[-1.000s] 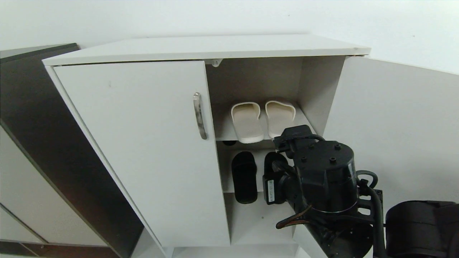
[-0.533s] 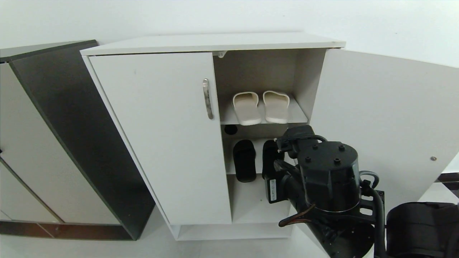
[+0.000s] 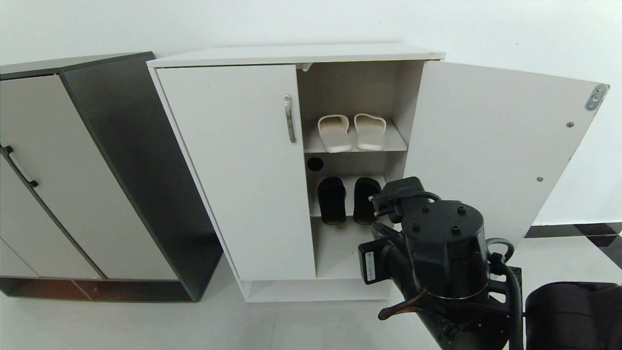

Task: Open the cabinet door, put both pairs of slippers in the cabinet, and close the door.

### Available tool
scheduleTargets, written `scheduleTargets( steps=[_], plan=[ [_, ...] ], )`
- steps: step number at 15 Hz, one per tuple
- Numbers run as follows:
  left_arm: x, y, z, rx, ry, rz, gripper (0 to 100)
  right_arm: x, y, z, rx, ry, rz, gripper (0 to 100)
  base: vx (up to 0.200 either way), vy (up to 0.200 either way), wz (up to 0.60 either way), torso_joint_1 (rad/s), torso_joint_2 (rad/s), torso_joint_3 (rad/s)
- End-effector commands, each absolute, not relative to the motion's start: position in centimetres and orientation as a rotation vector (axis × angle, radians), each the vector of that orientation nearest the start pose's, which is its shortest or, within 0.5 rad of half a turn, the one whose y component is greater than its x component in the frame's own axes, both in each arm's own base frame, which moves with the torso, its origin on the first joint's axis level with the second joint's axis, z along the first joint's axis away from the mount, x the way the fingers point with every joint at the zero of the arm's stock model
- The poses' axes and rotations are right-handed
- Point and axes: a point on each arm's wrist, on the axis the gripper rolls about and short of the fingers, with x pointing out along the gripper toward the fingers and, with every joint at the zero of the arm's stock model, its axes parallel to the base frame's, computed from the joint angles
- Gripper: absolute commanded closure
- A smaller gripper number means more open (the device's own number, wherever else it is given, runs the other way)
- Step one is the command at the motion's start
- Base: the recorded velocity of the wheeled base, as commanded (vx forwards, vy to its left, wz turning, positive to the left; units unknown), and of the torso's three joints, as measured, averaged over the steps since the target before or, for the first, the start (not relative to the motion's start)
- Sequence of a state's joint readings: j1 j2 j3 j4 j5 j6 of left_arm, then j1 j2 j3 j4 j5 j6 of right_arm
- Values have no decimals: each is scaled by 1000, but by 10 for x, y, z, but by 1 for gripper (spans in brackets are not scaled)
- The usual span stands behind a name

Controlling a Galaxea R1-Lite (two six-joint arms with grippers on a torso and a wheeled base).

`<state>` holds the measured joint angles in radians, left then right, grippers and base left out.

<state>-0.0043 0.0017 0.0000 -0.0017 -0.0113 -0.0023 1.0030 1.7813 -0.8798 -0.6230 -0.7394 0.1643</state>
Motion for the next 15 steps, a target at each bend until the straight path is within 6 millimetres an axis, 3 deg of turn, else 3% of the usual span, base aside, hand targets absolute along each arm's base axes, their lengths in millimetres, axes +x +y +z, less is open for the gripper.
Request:
scheduleTargets(
  steps=[1,15],
  plan=[
    [-23,0,76,-3,0,-15,100,188,264,174,-56,205,243,100,0,0,0,0,0,0],
    [-23,0,76,-3,2,-17,100,190,264,164,-87,228,230,100,0,0,0,1,-23,-21]
  ],
)
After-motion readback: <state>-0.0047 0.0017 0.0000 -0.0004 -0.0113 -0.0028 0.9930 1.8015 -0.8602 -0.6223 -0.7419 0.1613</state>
